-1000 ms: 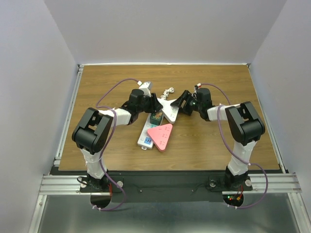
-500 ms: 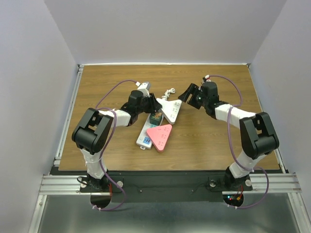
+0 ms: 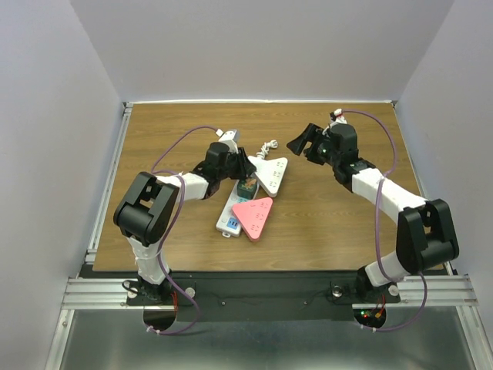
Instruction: Insert the plug
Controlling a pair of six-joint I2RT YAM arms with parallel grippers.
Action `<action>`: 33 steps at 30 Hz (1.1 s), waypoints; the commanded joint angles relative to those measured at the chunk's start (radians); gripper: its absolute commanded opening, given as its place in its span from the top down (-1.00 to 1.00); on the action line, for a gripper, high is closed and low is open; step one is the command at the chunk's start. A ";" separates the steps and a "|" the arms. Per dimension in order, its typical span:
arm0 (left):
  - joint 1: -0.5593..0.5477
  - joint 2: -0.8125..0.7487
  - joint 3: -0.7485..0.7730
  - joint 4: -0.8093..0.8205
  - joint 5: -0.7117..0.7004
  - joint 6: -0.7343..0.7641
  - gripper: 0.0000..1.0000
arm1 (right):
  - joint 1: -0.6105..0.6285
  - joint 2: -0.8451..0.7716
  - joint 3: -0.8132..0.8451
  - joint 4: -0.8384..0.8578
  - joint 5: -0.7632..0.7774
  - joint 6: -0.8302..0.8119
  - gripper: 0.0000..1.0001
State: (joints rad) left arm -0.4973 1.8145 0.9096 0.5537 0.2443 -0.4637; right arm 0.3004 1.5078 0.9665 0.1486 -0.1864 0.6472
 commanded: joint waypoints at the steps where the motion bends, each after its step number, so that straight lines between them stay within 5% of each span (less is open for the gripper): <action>1: -0.012 0.089 -0.045 -0.434 -0.118 0.111 0.70 | -0.006 -0.072 0.009 -0.010 0.028 -0.047 -0.63; 16: -0.066 0.118 0.023 -0.552 -0.227 0.089 0.77 | -0.033 -0.166 -0.034 -0.034 0.027 -0.073 -0.70; 27: -0.066 0.008 0.106 -0.551 -0.232 0.080 -0.08 | -0.037 -0.208 -0.015 -0.060 0.025 -0.081 -0.81; 33: -0.061 -0.058 0.153 -0.548 -0.235 0.080 -0.29 | -0.035 -0.244 -0.018 -0.083 0.033 -0.084 -0.88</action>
State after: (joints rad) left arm -0.5552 1.7882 1.0595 0.2146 0.0360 -0.4335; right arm 0.2691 1.3098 0.9321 0.0669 -0.1677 0.5808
